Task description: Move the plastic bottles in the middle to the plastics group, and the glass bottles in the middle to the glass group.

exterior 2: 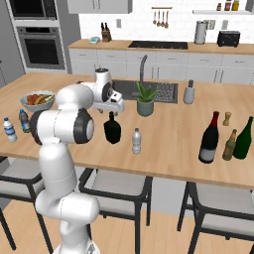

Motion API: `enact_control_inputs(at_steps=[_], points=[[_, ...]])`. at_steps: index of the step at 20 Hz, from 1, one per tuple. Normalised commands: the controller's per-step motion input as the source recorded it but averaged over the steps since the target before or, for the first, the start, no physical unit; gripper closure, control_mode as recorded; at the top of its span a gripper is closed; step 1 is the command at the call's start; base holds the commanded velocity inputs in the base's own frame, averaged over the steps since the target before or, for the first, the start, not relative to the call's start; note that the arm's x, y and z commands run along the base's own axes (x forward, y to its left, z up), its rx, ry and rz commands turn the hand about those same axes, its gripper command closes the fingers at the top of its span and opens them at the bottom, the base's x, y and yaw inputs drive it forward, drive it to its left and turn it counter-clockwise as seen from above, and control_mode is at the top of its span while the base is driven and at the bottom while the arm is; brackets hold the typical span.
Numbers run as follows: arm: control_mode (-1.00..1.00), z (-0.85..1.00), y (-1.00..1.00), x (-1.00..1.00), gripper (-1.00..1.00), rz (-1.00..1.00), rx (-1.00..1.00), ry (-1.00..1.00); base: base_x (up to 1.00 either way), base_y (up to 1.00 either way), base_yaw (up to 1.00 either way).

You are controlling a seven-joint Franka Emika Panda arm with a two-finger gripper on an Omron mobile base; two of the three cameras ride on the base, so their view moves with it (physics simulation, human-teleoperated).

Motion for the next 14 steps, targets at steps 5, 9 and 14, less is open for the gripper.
enact_control_inputs(at_steps=[5,9,14], points=[[-1.0,-0.03,0.0,-0.12,-1.0,0.0,0.0,-0.12,0.0,0.0,0.0],[-1.0,-0.13,0.0,-0.09,-1.0,0.0,0.0,-0.09,0.0,0.0,0.0],[-1.0,-0.14,0.0,0.05,-1.0,0.0,0.0,-0.05,0.0,0.0,0.0]])
